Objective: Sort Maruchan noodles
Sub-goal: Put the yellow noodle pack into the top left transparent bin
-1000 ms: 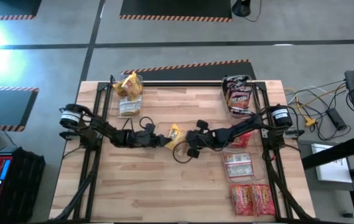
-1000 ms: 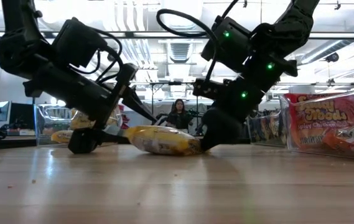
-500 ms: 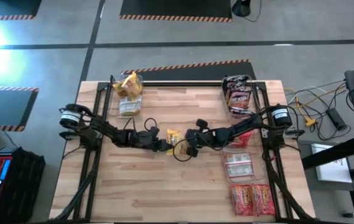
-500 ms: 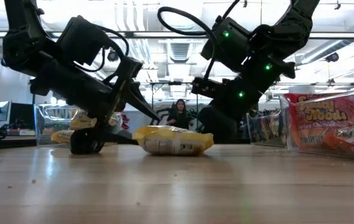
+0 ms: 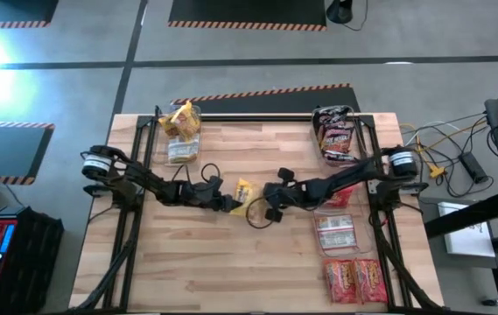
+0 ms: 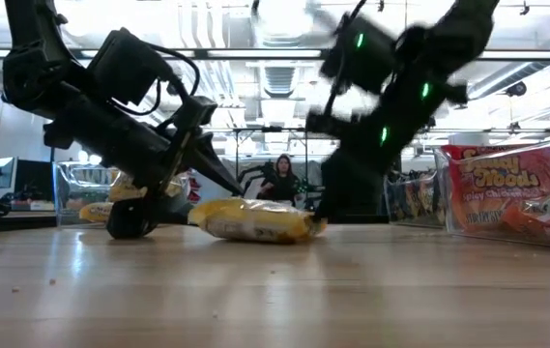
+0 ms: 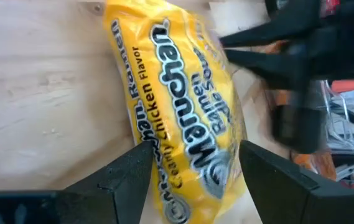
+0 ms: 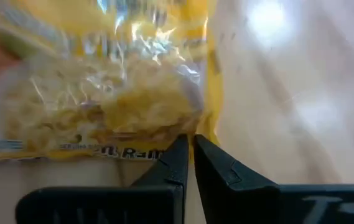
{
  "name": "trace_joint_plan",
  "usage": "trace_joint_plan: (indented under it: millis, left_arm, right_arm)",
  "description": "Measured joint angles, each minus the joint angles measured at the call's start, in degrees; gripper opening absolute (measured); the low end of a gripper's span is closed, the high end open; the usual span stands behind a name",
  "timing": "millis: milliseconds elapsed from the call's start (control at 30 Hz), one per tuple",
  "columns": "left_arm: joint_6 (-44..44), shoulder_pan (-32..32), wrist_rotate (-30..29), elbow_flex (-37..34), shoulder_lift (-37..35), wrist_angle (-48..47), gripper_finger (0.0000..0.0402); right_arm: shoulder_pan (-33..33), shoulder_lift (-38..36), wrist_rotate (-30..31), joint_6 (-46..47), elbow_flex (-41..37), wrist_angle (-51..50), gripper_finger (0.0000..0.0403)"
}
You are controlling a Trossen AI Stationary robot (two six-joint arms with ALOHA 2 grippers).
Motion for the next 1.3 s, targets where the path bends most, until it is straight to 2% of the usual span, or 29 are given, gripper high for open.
trace_joint_plan:
  millis: [167, 300, 833, 1300]
  left_arm:
    - [1.49, 0.07, 0.11, -0.02, -0.13, -0.36, 0.0224]
    - [1.97, 0.07, 0.26, -0.07, -0.20, -0.29, 0.0224]
    - [3.03, 0.07, 0.55, -0.11, -0.73, -0.12, 0.0224]
    - [6.36, 1.86, 0.70, -2.26, -6.93, -1.23, 0.0224]
  right_arm:
    - [0.99, -7.43, -0.01, 2.54, 0.15, -2.17, 0.0017]
    - [2.79, -9.46, -4.49, 3.57, 0.08, 0.64, 0.0017]
    - [5.36, 0.98, -4.55, 7.14, 0.25, 9.65, 0.0017]
    - [6.36, 3.41, -4.74, 9.68, 0.32, 7.28, 0.0017]
